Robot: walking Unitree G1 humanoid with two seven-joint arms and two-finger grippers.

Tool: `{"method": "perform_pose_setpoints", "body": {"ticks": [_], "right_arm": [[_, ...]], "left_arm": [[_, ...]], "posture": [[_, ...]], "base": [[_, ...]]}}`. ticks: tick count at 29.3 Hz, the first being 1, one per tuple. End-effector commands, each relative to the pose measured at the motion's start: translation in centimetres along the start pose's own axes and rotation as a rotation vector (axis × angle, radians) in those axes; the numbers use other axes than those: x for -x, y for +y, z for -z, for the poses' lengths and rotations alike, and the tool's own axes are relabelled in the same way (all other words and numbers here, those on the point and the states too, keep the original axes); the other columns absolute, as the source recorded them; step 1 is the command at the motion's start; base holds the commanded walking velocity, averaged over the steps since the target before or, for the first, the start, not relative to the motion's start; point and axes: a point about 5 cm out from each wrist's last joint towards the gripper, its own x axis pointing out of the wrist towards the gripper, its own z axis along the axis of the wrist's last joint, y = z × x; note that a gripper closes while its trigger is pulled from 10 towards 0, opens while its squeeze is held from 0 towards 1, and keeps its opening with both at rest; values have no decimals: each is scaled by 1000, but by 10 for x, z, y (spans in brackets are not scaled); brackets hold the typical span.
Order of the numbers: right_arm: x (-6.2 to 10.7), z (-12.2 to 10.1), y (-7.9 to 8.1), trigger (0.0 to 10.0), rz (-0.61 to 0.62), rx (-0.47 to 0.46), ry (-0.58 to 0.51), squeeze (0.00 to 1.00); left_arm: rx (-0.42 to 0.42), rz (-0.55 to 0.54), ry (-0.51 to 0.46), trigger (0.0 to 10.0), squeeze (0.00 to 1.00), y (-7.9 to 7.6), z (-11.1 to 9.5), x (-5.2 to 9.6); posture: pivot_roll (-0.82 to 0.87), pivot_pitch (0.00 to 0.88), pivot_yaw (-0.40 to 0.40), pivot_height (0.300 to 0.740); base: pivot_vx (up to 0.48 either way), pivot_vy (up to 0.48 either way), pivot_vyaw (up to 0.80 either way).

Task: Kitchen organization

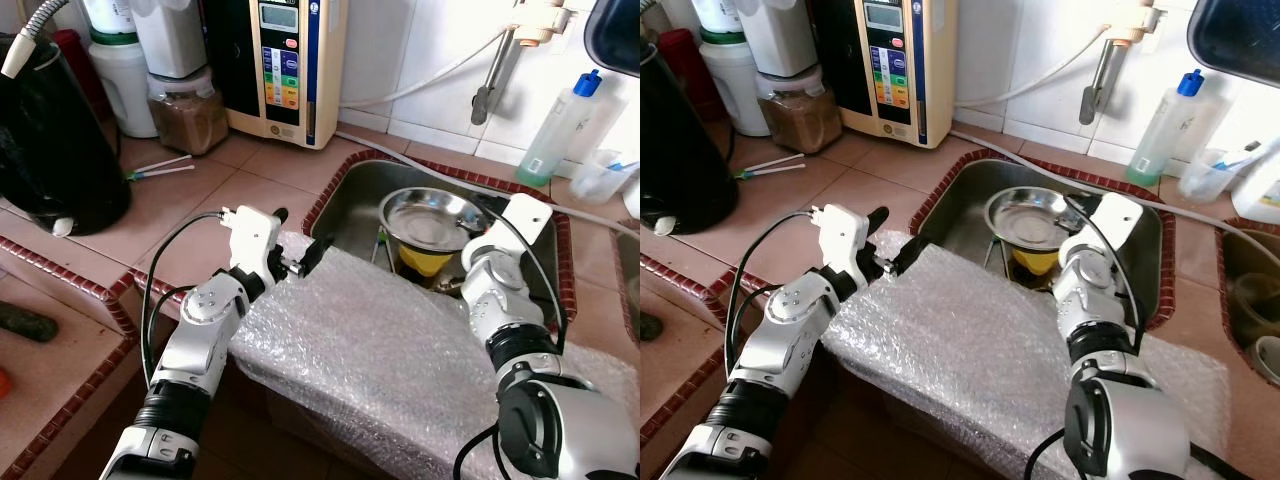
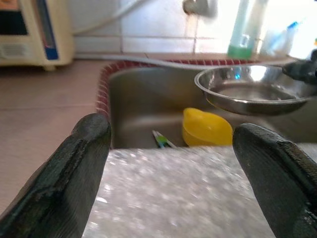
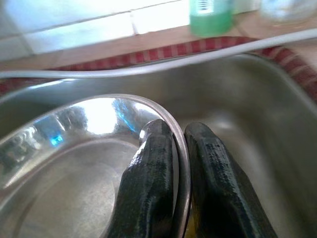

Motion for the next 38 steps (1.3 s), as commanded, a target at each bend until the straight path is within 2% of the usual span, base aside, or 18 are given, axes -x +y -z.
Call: {"method": "perform_pose_setpoints", "body": {"ticks": [1,6,7,8,9,10,18,28,31,34,36,38], "right_arm": [[0,5,-10,0,46,49,9,0],[0,11,-15,0,62,82,23,0],[0,16,-19,5529,70,96,47,392],[0,16,-19,5529,70,96,47,392],[0,17,-21,7765,73,97,55,898],[1,20,-25,10000,79,94,69,1000],[3,32,-25,10000,72,51,133,1000],[4,32,-17,10000,27,32,125,1000],[5,23,2,10000,-99,18,50,1000],[7,15,16,10000,-199,70,-29,1000],[10,12,25,10000,-267,80,-69,1000],[13,10,29,10000,-329,117,-106,1000]], "left_arm": [[-33,40,23,10000,1000,-5,1,1],[-25,62,32,10000,1000,-10,3,1],[-29,76,39,10000,1000,-12,4,1],[-29,76,39,10000,1000,-12,4,1],[-31,80,41,10000,1000,-13,4,1],[-32,85,43,10000,1000,-14,5,0],[-41,92,50,10000,1000,-14,4,0],[-50,81,41,10000,1000,-11,0,-4],[-31,-2,15,10000,1000,-4,-4,-4],[-36,-93,-23,10000,1000,4,-10,-4],[-21,-193,-56,10000,1000,13,-15,0],[-23,-246,-85,10000,1000,20,-19,6]], "posture": [[134,0,-10,740],[132,0,-7,740],[132,0,-7,740],[132,0,-7,740],[132,0,-7,740],[135,0,-8,740],[136,0,-4,740],[139,0,-3,740],[136,0,-2,740],[125,0,1,740],[117,0,4,740],[106,0,7,740]], "base": [[0,0,0],[0,0,0],[0,0,0],[0,0,0],[0,0,0],[0,0,0],[0,0,0],[0,0,0],[0,0,0],[0,0,0],[0,0,0],[0,0,0]]}}
